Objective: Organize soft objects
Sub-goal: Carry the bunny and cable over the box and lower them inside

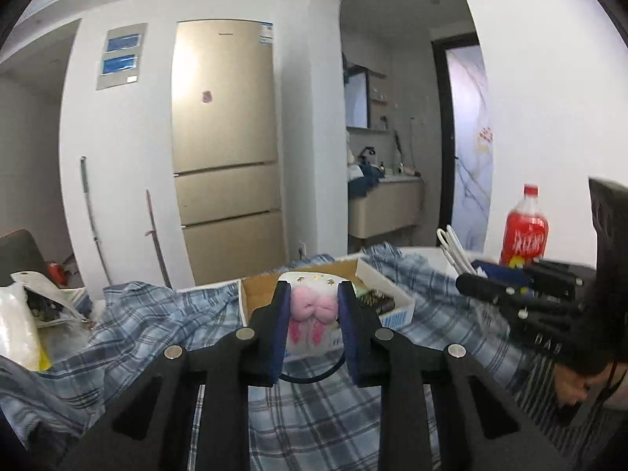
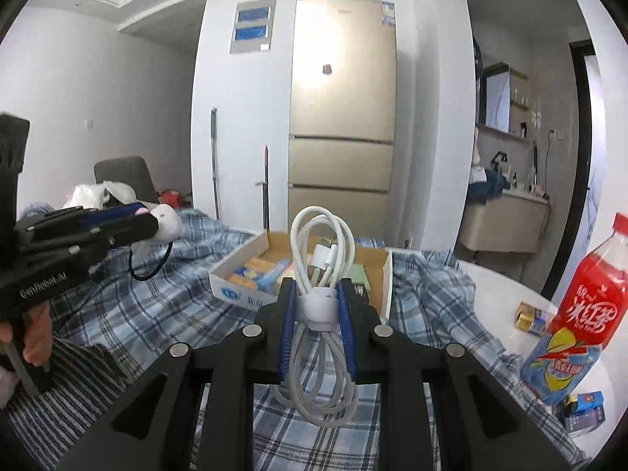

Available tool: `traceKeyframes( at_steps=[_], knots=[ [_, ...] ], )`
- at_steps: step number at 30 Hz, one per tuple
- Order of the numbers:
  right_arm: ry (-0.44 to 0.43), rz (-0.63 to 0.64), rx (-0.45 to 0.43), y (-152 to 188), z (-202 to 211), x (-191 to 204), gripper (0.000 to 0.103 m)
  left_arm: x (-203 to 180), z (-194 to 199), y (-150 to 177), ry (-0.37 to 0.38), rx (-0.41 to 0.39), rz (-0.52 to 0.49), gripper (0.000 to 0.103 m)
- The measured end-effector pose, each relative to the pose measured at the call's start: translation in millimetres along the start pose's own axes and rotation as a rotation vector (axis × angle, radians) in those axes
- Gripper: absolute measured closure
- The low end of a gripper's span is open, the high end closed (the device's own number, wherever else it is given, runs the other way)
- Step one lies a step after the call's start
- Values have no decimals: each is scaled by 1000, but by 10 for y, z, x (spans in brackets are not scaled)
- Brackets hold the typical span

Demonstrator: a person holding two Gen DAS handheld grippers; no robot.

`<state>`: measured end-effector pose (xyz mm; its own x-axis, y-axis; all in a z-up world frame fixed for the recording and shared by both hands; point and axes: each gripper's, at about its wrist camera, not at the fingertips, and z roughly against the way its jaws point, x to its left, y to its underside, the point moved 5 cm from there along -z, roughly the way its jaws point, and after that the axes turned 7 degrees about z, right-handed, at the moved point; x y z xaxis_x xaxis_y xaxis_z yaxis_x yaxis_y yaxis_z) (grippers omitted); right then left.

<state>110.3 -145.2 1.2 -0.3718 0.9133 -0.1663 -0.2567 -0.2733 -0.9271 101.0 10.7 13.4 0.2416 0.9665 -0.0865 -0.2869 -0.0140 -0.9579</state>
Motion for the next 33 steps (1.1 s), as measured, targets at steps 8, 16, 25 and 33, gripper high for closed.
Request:
traceKeyframes(
  at_steps=[8, 16, 25, 33],
  knots=[
    [-25, -32, -72, -550, 228, -133, 83, -128, 90, -615, -71, -56, 18, 77],
    [58, -135, -195, -1399, 36, -482, 83, -298, -96, -1254, -52, -170, 65, 77],
    [90, -194, -223, -1416, -333, -663, 83, -302, -547, -1165, -81, -167, 64, 77],
    [59, -216, -13, -973, -963, -717, 83, 61, -1148, -658, -126, 2, 113, 77]
  ],
)
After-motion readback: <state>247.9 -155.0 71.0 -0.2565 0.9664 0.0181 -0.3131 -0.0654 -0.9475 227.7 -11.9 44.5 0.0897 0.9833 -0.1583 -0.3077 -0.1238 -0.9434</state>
